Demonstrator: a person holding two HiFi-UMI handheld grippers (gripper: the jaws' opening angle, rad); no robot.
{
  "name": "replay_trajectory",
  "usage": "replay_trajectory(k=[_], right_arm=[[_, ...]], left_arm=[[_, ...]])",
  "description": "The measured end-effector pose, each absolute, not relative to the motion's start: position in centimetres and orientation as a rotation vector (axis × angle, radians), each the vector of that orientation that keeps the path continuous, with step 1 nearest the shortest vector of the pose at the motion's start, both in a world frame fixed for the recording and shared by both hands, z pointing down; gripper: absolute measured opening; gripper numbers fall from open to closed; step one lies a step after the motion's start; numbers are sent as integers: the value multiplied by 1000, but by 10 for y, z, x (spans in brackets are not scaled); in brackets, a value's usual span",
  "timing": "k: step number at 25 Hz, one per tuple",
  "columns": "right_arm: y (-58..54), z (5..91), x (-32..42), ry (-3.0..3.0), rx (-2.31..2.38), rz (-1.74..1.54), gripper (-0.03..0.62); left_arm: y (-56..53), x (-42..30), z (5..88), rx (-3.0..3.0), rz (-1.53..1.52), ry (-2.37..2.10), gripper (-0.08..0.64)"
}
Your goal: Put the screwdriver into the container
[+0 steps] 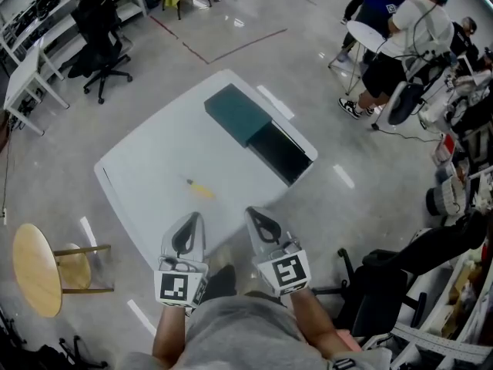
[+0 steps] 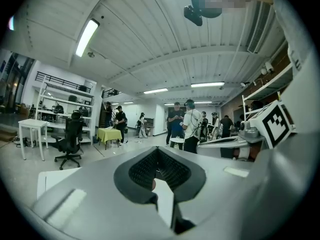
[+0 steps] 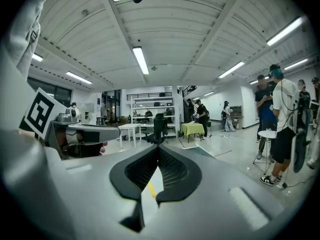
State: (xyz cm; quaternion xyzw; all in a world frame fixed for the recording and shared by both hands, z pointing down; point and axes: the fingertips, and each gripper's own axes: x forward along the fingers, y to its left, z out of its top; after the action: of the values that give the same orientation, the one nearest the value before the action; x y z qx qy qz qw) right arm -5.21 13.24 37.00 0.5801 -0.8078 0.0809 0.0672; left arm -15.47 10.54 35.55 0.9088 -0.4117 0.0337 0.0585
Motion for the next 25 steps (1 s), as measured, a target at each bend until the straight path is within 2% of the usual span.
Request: replay_trajectory(k=[14, 25], right_arm=[[24, 413, -141, -2446, 1434, 321, 3], [-18, 481, -147, -2384, 1184, 433, 3]], left_arm=[[25, -240, 396, 2578, 116, -1414, 12], [2, -248, 451, 2396, 176, -1533, 12]])
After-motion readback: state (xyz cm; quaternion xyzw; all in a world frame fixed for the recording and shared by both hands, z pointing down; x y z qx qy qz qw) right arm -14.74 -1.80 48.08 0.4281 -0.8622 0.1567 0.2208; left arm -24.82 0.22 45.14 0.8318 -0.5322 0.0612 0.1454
